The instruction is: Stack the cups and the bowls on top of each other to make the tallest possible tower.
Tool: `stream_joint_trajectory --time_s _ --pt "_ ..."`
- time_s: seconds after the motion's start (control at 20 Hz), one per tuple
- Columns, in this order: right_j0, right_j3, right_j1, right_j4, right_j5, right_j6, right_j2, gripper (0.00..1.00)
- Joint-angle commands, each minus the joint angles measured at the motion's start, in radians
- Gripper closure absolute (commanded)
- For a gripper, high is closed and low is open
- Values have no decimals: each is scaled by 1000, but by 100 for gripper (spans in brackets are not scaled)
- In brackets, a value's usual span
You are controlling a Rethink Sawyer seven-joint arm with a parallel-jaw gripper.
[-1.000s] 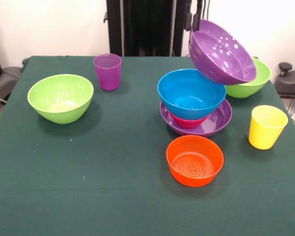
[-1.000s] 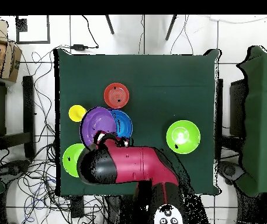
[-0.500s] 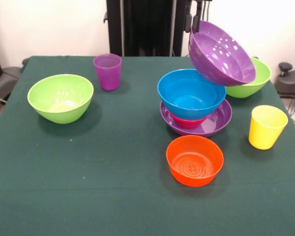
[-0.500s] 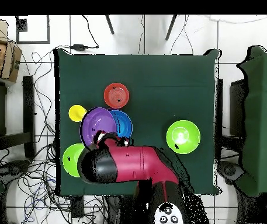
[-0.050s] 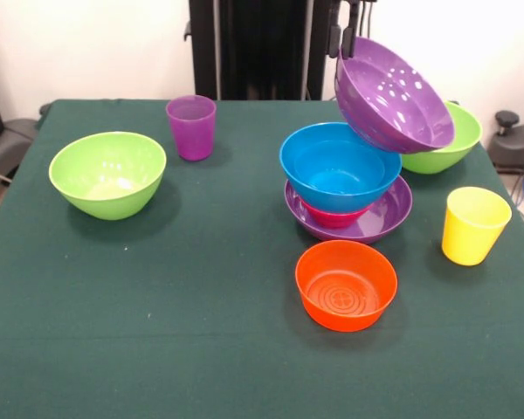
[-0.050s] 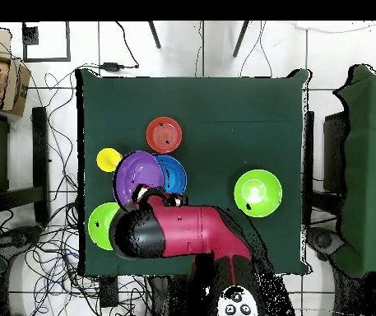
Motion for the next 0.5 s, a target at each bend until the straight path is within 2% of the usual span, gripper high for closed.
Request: stream_joint_trajectory --time_s 0.05,0.5 --pt "11 -22 48 8 89 66 11 100" --pt "7 -15 41 8 83 62 12 100"
